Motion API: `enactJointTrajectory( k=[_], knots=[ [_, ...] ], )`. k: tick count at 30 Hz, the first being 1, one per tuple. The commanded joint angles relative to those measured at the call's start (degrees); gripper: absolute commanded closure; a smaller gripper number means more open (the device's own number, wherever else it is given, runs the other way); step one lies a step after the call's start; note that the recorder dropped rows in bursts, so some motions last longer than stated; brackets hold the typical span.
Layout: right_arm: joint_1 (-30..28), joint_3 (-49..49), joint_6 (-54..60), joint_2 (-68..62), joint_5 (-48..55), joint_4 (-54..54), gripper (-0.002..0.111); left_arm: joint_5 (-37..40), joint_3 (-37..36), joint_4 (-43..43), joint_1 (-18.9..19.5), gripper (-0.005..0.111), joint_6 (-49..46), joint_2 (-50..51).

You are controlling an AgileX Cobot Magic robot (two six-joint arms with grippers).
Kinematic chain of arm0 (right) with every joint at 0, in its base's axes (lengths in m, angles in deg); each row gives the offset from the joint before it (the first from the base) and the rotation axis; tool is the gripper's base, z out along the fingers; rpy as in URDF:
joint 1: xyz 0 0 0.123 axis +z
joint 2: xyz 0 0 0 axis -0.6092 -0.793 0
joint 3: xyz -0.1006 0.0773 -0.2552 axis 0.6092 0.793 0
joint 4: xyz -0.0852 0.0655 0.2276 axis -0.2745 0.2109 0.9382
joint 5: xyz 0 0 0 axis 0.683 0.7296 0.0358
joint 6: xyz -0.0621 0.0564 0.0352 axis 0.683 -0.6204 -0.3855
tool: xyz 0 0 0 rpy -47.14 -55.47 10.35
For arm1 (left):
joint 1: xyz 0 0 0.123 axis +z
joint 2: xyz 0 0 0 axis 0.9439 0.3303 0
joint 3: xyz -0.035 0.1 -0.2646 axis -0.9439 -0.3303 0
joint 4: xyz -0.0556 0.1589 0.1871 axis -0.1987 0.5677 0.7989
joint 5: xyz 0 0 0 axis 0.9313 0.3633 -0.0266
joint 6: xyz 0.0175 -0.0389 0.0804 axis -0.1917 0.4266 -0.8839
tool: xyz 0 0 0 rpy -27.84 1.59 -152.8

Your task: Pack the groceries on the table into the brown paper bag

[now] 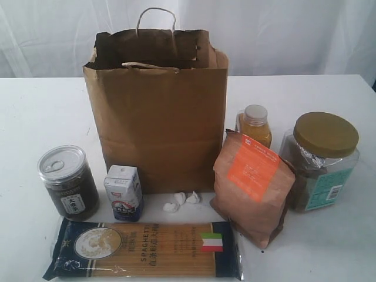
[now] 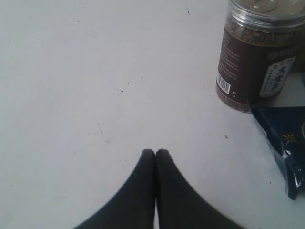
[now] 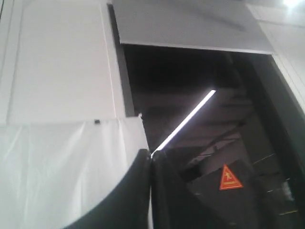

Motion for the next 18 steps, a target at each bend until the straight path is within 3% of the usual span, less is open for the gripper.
enactJointTrajectory(
  k=[1,12,18],
  knots=[
    [0.2,-4.3,9.5,-13.0,6.6,0.2,0.108,1.4,-0.2,-0.2,-0.4,0.107,0.0,-0.2],
    [0.2,-5.6,9.6,-43.7,24.0,4.8,0.108,1.4,-0.2,-0.2,-0.4,0.107,0.0,-0.2],
    [-0.1,-5.6,19.0,-45.6,49.0,5.0,0.108,1.4,-0.2,-0.2,-0.4,0.107,0.0,-0.2]
  ],
)
